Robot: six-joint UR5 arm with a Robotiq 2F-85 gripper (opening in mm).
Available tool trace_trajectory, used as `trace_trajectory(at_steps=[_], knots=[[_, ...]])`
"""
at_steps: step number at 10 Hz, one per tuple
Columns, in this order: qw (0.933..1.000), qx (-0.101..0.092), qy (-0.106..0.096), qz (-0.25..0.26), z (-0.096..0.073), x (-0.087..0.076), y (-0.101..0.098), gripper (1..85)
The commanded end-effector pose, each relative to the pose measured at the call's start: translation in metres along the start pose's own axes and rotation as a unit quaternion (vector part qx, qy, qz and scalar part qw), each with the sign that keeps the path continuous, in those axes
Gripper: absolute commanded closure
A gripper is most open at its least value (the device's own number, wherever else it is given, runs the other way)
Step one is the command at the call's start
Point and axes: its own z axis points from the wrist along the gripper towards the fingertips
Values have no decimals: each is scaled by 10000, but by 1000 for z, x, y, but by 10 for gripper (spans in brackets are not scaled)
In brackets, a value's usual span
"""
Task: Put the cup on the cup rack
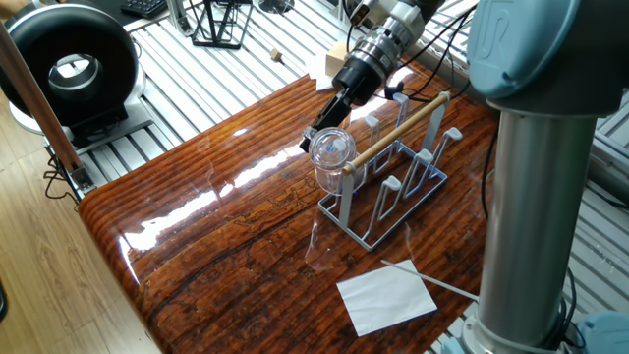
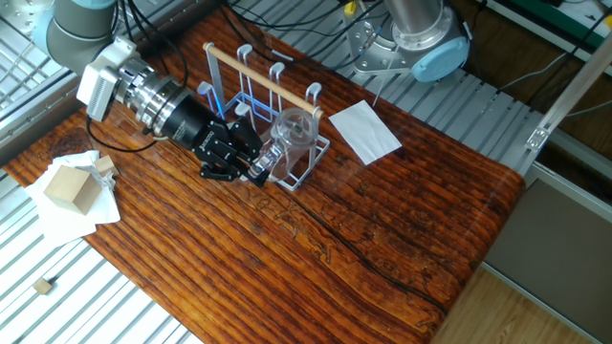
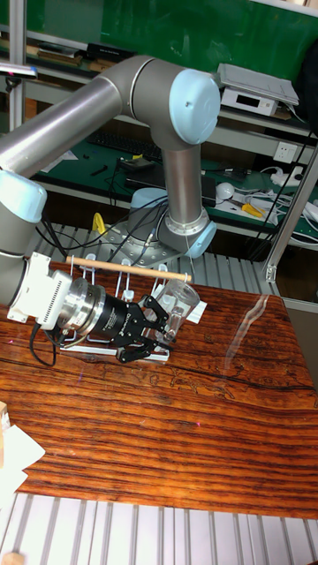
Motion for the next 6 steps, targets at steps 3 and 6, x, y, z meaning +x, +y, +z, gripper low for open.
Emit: trace_trajectory(at_steps=[3,6], knots=[[9998,-22,-69,-162,2,1,-8,833],[9996,-12,-80,-284,2,2,-9,810]])
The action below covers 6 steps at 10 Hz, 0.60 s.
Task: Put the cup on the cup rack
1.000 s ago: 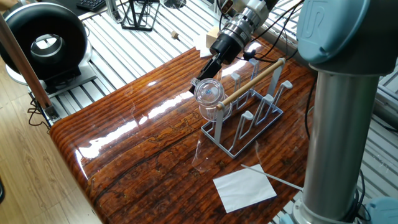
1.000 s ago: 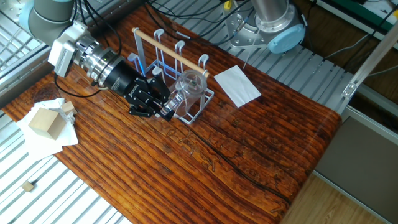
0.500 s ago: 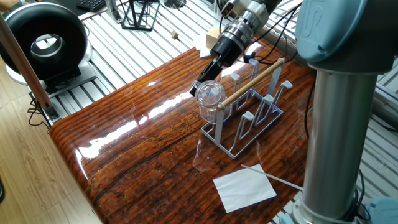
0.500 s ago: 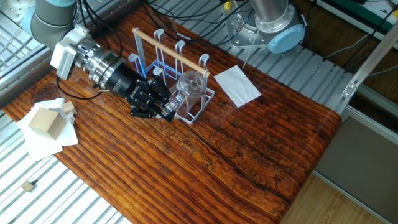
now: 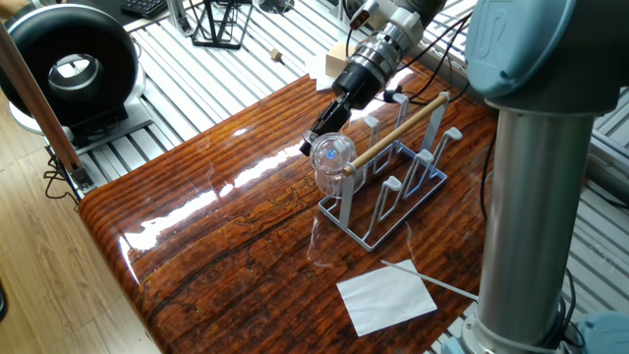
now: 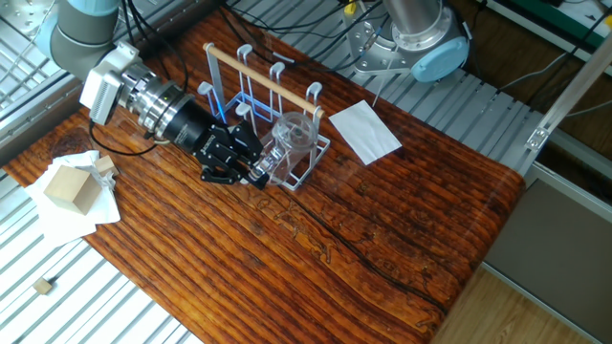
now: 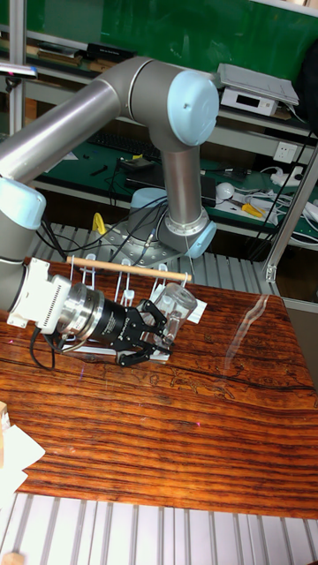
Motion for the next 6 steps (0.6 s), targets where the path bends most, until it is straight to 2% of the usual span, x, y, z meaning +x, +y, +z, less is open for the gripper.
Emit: trace_trajectory(at_steps=[1,4,6], knots=[[9999,-11,-79,-141,-1,-3,-1,803],[9996,-26,-81,-282,1,-2,0,767],[9993,-32,-86,-360,1,-3,0,700]])
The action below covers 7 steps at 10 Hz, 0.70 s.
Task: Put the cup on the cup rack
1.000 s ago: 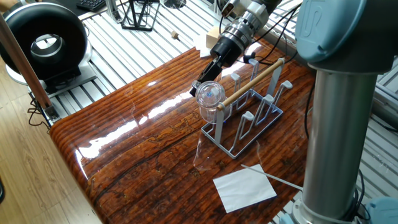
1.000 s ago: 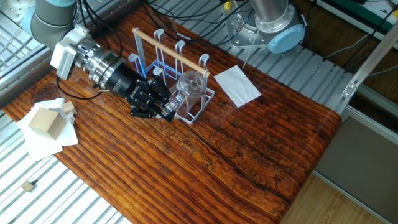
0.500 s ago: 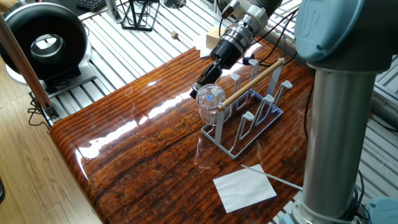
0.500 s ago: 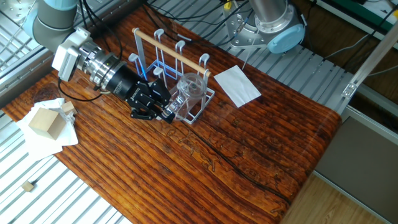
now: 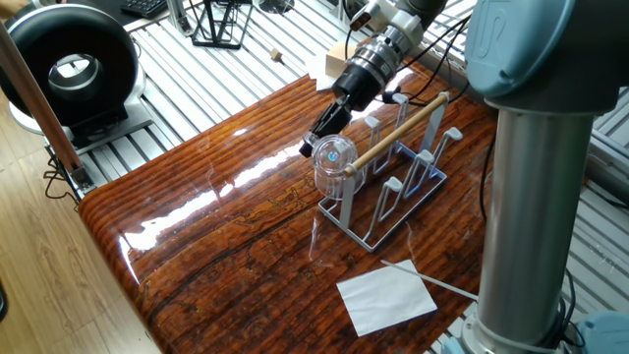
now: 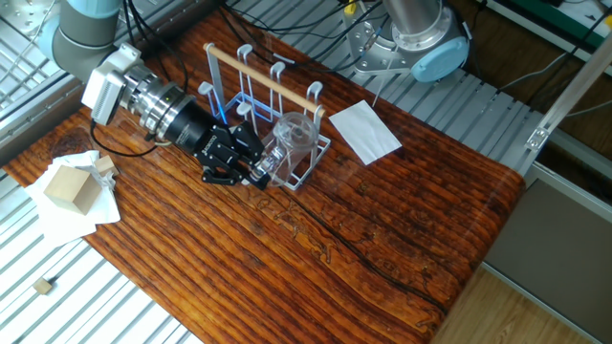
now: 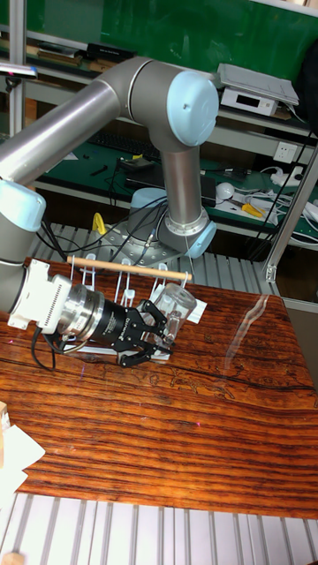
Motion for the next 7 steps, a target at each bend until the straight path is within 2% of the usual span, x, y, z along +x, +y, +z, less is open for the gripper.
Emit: trace_trajectory(at_steps=[1,5,7], knots=[[9999,-15,-73,-142,-1,-4,1,683],[9998,-61,-112,-183,-1,-6,3,623],[9997,-95,-142,-199,-1,-7,4,560]])
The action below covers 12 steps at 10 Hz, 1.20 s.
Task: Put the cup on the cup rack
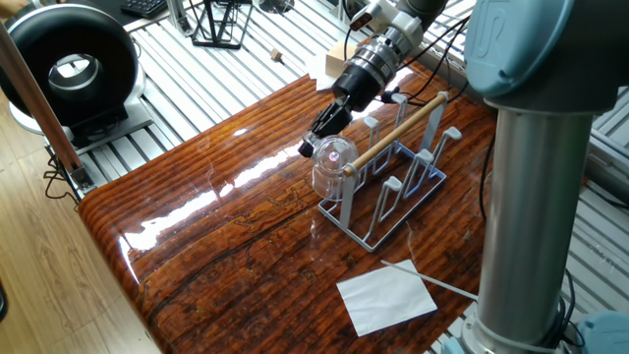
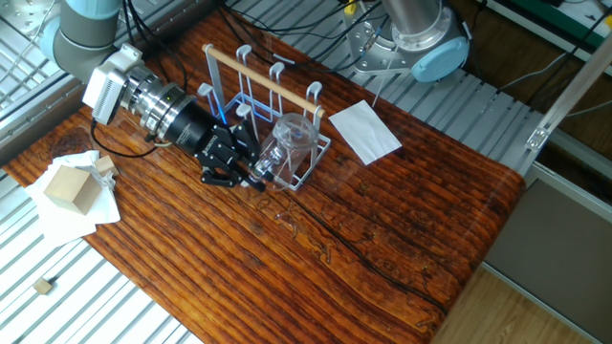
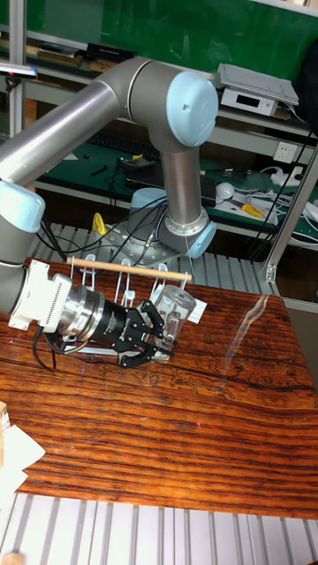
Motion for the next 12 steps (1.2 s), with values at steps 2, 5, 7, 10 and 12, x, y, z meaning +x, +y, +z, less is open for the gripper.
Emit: trace_trajectory(at_steps=[2,5,7,10,12], knots=[[9999,-36,-106,-61,-2,-6,2,487],[9999,-36,-106,-107,-2,-6,1,440],[9999,-29,-68,-124,-1,-3,1,437],[9998,112,102,-160,-4,6,-7,427],[9993,223,227,-182,-8,13,-13,427]])
